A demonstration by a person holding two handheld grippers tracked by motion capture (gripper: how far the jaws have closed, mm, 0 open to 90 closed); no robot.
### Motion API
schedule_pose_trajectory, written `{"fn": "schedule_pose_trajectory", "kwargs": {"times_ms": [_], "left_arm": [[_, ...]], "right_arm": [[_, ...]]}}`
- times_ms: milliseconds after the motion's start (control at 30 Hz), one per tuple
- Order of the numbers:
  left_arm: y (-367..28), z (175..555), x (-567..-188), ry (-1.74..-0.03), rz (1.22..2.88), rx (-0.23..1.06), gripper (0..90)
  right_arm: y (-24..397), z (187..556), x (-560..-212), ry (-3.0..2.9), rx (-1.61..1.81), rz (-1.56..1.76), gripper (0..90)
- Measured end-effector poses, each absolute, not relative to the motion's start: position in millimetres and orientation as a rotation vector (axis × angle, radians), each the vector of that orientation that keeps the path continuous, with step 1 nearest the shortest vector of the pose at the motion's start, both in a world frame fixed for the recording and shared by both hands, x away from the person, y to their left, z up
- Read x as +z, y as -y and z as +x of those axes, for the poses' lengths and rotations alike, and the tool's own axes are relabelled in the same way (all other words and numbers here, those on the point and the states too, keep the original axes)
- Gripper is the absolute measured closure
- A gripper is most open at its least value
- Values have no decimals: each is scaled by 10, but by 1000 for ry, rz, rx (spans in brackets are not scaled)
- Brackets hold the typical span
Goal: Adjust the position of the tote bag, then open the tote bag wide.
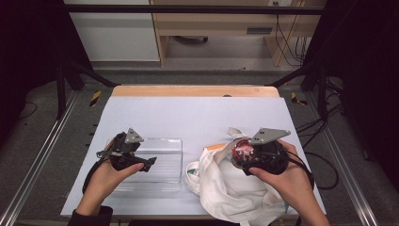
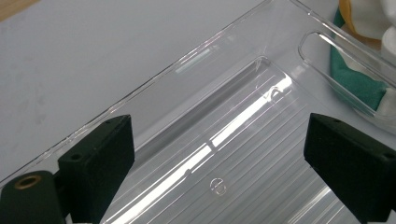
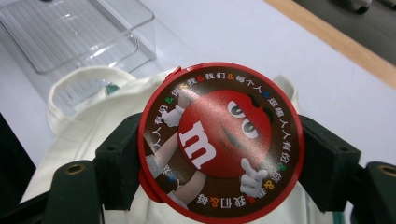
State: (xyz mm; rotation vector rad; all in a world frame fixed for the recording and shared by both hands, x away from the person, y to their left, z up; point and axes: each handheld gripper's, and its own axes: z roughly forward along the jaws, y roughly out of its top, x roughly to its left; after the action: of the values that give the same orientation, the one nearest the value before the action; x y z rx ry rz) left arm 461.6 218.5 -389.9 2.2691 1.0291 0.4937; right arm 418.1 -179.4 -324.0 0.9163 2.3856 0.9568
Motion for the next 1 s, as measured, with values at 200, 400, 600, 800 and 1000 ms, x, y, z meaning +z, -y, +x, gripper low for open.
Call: {"fn": "schedule_pose_trajectory", "kwargs": {"times_ms": [200,400,600,800,1000], "left_arm": [[-2231,4591,-3904,-1045,2279,517,95],[-2230,4564,-3888,-1066,2287,554,93],[-2257,4556,-3862,-1064,2278,557,90],[-2302,4549,-3835,-1070,2263,560,90],[-2324,4553,-3841,-1074,2266,557,89]], "right_arm": [[1627,4225,-3092,-2361,995,886,260],[1452,4288,-3050,-2374,987,854,260],[1278,4374,-2995,-2382,981,821,259],[1140,4497,-3022,-2399,981,808,260],[972,4571,-3076,-2425,992,787,260]]}}
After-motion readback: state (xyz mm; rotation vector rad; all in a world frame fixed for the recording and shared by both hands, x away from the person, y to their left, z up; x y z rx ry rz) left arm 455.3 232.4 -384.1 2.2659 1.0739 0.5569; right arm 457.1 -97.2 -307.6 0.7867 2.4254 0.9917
